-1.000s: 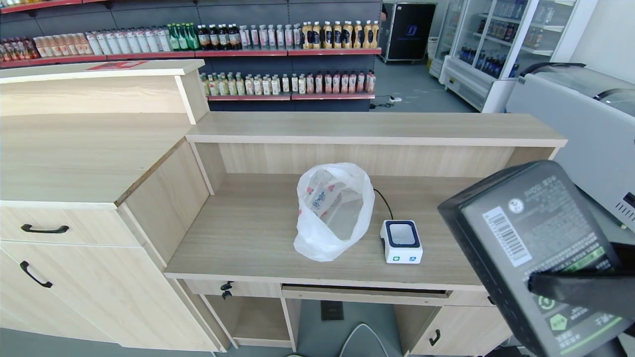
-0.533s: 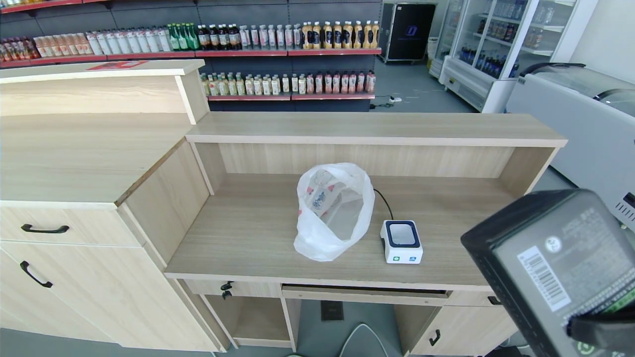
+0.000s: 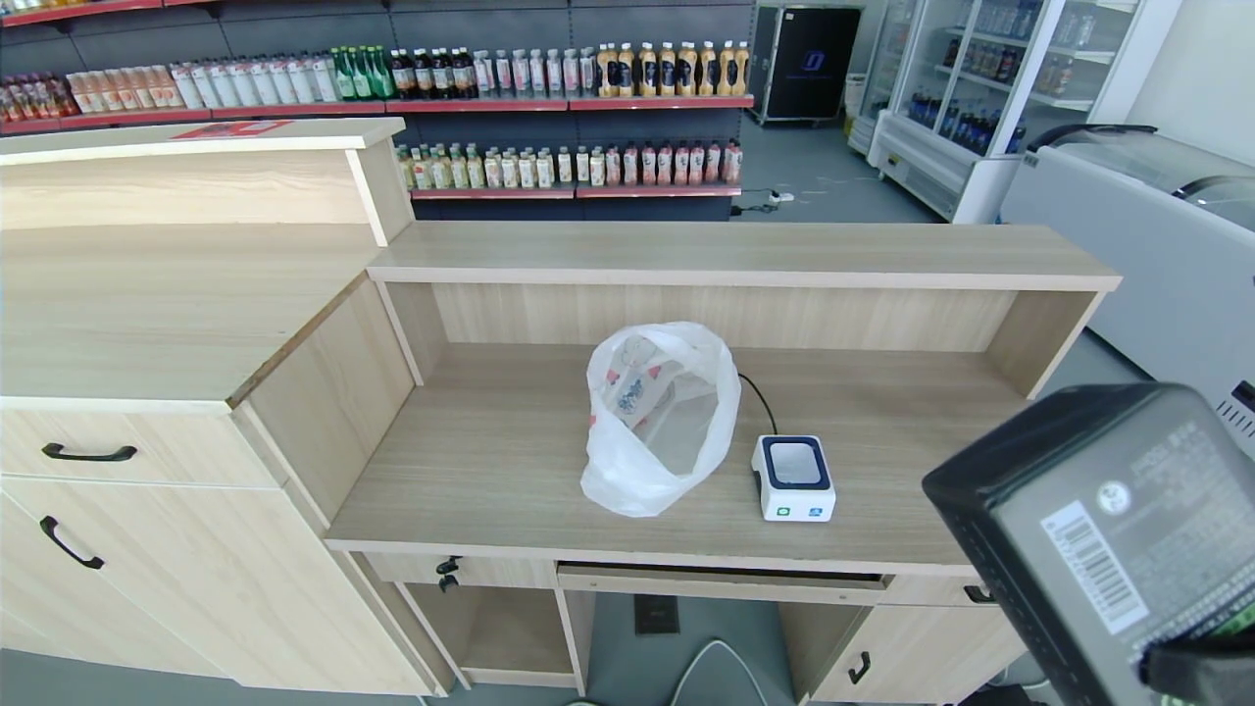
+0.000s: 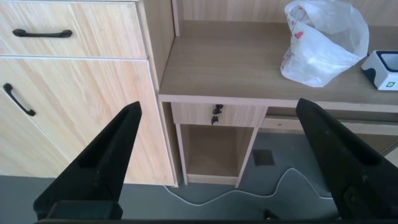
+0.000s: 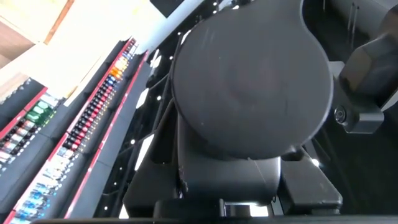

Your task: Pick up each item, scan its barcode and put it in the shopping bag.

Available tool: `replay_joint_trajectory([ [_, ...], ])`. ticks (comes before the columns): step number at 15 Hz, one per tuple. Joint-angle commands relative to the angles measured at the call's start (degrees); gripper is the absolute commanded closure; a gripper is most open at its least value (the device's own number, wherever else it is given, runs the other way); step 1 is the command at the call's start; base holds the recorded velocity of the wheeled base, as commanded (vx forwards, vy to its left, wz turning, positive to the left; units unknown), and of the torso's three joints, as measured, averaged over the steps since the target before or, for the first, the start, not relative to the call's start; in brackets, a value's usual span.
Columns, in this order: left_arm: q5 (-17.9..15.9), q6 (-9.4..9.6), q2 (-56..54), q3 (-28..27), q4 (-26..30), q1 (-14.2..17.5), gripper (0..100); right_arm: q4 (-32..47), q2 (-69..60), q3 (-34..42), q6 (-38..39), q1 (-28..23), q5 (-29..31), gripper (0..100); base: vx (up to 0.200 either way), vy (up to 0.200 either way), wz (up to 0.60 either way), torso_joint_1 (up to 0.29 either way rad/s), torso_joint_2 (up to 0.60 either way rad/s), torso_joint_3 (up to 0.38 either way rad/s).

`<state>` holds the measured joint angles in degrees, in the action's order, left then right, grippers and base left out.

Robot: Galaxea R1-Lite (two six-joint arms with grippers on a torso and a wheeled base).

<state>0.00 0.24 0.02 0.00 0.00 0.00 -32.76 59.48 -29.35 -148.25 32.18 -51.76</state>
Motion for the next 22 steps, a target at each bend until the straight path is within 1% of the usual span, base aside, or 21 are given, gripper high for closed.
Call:
replay_joint_trajectory([
  [1,0.0,0.02,0.0,0.0,0.0,0.0,0,0.0,0.0,0.1,-0.2,0.0,-0.1,100,0.0,0.0,0.0,0.0,0.0,0.0],
  [12,0.0,0.02,0.0,0.0,0.0,0.0,0,1.4,-1.0,0.2,-0.7,0.0,-0.1,100,0.0,0.0,0.0,0.0,0.0,0.0],
  [14,0.0,0.02,0.0,0.0,0.0,0.0,0,3.0,-1.2,0.2,-1.3,-0.1,0.0,100,0.0,0.0,0.0,0.0,0.0,0.0],
  [17,0.0,0.02,0.0,0.0,0.0,0.0,0,7.6,-2.3,0.0,-2.5,-0.2,-0.4,100,0.0,0.0,0.0,0.0,0.0,0.0],
  [18,0.0,0.02,0.0,0.0,0.0,0.0,0,9.3,-2.6,-0.9,1.1,-3.2,-0.1,100,0.0,0.0,0.0,0.0,0.0,0.0],
  [19,0.0,0.02,0.0,0.0,0.0,0.0,0,9.6,-3.2,-2.1,10.7,-11.8,0.3,100,0.0,0.0,0.0,0.0,0.0,0.0],
  [20,0.0,0.02,0.0,0.0,0.0,0.0,0,9.5,-3.9,-2.5,23.2,-21.8,1.9,100,0.0,0.0,0.0,0.0,0.0,0.0],
  [21,0.0,0.02,0.0,0.0,0.0,0.0,0,9.3,-4.0,-2.5,35.0,-28.9,5.2,100,0.0,0.0,0.0,0.0,0.0,0.0],
  [22,0.0,0.02,0.0,0.0,0.0,0.0,0,9.3,-3.6,-2.1,50.7,-37.6,9.7,100,0.0,0.0,0.0,0.0,0.0,0.0],
])
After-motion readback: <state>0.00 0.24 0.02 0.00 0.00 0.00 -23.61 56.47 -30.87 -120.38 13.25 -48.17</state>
